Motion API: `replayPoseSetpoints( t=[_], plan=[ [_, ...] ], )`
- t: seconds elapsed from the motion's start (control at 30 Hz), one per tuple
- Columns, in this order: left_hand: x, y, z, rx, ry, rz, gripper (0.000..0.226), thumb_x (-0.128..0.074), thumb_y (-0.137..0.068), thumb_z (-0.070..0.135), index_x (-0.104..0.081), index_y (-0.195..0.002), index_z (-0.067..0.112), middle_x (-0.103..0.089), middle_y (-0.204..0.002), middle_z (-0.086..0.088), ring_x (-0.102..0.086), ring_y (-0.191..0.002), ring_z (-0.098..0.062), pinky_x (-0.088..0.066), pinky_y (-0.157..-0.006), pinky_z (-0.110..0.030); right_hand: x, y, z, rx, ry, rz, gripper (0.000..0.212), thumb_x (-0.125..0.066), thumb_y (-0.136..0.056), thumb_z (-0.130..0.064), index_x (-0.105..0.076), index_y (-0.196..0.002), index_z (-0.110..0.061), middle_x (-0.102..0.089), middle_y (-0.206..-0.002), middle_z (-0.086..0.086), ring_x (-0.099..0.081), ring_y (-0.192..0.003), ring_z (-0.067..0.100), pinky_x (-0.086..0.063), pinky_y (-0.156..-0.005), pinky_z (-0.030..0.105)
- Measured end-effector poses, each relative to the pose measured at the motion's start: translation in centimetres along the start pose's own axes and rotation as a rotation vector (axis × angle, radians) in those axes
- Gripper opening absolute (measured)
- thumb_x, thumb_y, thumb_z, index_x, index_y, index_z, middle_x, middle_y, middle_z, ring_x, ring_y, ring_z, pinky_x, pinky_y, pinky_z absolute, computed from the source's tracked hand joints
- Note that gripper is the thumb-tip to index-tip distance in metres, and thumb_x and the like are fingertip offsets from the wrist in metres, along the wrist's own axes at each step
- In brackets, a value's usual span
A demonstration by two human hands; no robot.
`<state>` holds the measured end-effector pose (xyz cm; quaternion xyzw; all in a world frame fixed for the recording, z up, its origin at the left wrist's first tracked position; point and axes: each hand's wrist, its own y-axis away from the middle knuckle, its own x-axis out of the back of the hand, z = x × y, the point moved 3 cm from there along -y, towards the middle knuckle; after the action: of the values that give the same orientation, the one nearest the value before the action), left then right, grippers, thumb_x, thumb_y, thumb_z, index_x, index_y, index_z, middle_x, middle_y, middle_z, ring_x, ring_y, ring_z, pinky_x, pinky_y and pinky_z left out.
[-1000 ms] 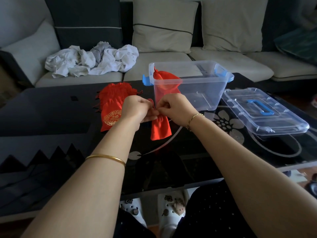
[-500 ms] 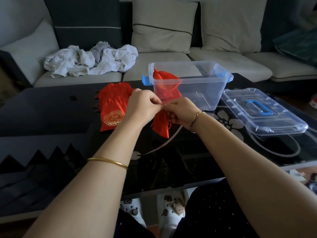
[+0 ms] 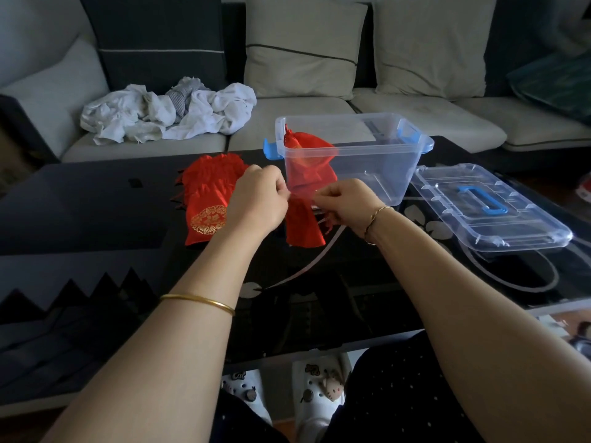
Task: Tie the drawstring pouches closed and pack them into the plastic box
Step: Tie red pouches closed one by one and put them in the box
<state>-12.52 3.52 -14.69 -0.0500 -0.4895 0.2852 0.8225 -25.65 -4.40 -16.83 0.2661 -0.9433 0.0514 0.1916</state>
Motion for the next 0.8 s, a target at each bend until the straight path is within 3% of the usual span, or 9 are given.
replayPoseSetpoints(
  t=[0.07, 0.2, 0.3, 0.37, 0.43, 0.53, 0.63, 0.73, 0.8],
  plan=[
    [-0.2, -0.1, -0.4, 0.019, -0.031, -0.033, 0.01, -0.051, -0.092, 0.011, -0.054, -0.082, 0.014, -0.047, -0.097, -0.006, -0.052, -0.088, -0.026, -0.038, -0.068, -0.033, 1.0, -0.5, 0.2, 0.084, 0.247, 0.11, 0.018, -0.061, -0.086, -0.011, -0.064, -0.07, -0.005, -0.051, -0.06, -0.004, -0.044, -0.055, 0.007, -0.04, -0.057, 0.018],
    [-0.7, -0.3, 0.2, 0.005, 0.013, -0.068, 0.02, -0.046, -0.093, 0.008, -0.043, -0.074, 0.009, -0.049, -0.094, -0.01, -0.05, -0.083, -0.025, -0.038, -0.068, -0.032, 0.6, -0.7, 0.5, 0.097, 0.384, 0.152, 0.019, -0.056, -0.088, -0.011, -0.065, -0.074, -0.001, -0.053, -0.068, 0.006, -0.047, -0.064, 0.015, -0.04, -0.059, 0.023],
    [-0.7, -0.6, 0.1, 0.103, 0.124, -0.107, 0.031, -0.042, -0.095, 0.01, -0.039, -0.064, 0.011, -0.047, -0.072, -0.004, -0.048, -0.068, -0.02, -0.044, -0.059, -0.033, 0.0, 0.1, 0.6, 0.007, 0.14, 0.001, 0.018, -0.049, -0.095, -0.021, -0.062, -0.091, -0.01, -0.061, -0.08, 0.004, -0.055, -0.069, 0.016, -0.048, -0.064, 0.03],
    [-0.9, -0.9, -0.5, 0.156, 0.234, -0.137, 0.035, -0.043, -0.094, 0.012, -0.038, -0.059, 0.011, -0.049, -0.069, -0.008, -0.055, -0.07, -0.027, -0.055, -0.072, -0.047, -0.3, 0.9, 0.7, -0.046, 0.096, -0.148, 0.029, -0.044, -0.096, -0.035, -0.056, -0.116, -0.018, -0.062, -0.103, 0.0, -0.06, -0.09, 0.017, -0.053, -0.075, 0.033],
    [-1.0, -0.9, -0.6, 0.163, 0.32, -0.16, 0.028, -0.044, -0.089, 0.016, -0.044, -0.061, 0.009, -0.053, -0.073, -0.014, -0.06, -0.071, -0.032, -0.055, -0.075, -0.055, -0.7, 1.3, 0.7, -0.018, 0.127, -0.198, 0.038, -0.05, -0.092, -0.039, -0.05, -0.125, -0.02, -0.058, -0.112, -0.003, -0.059, -0.1, 0.016, -0.055, -0.083, 0.038],
    [-0.9, -0.8, 0.0, 0.166, 0.431, -0.158, 0.013, -0.044, -0.087, 0.019, -0.052, -0.078, 0.016, -0.051, -0.078, -0.009, -0.051, -0.072, -0.022, -0.052, -0.069, -0.047, -1.0, 1.3, 0.5, 0.066, 0.156, -0.109, 0.033, -0.063, -0.086, -0.028, -0.052, -0.115, -0.016, -0.063, -0.112, 0.005, -0.064, -0.095, 0.02, -0.057, -0.077, 0.039],
    [-0.6, -0.9, 0.5, 0.172, 0.518, -0.121, 0.011, -0.046, -0.092, 0.016, -0.052, -0.083, 0.014, -0.051, -0.08, -0.01, -0.051, -0.072, -0.022, -0.049, -0.067, -0.04, -0.2, 1.4, -0.3, 0.119, 0.18, 0.043, 0.01, -0.063, -0.086, -0.016, -0.061, -0.094, -0.01, -0.068, -0.095, 0.017, -0.066, -0.077, 0.032, -0.056, -0.065, 0.039],
    [-0.1, -1.5, 0.5, 0.199, 0.58, -0.055, 0.015, -0.048, -0.092, 0.015, -0.054, -0.08, 0.008, -0.055, -0.078, -0.011, -0.059, -0.071, -0.023, -0.053, -0.065, -0.034, 0.9, 1.3, -1.2, 0.111, 0.161, 0.062, 0.011, -0.062, -0.087, -0.013, -0.064, -0.095, -0.006, -0.066, -0.089, 0.014, -0.062, -0.062, 0.019, -0.054, -0.052, 0.023],
    [0.1, -2.4, -0.8, 0.267, 0.596, 0.024, 0.009, -0.05, -0.091, 0.014, -0.056, -0.091, 0.007, -0.059, -0.083, -0.006, -0.062, -0.072, -0.017, -0.053, -0.06, -0.03, 1.7, 0.6, -2.5, 0.122, 0.075, 0.101, 0.017, -0.062, -0.086, -0.009, -0.064, -0.101, 0.0, -0.066, -0.086, 0.011, -0.061, -0.063, 0.014, -0.054, -0.054, 0.02]
  ],
)
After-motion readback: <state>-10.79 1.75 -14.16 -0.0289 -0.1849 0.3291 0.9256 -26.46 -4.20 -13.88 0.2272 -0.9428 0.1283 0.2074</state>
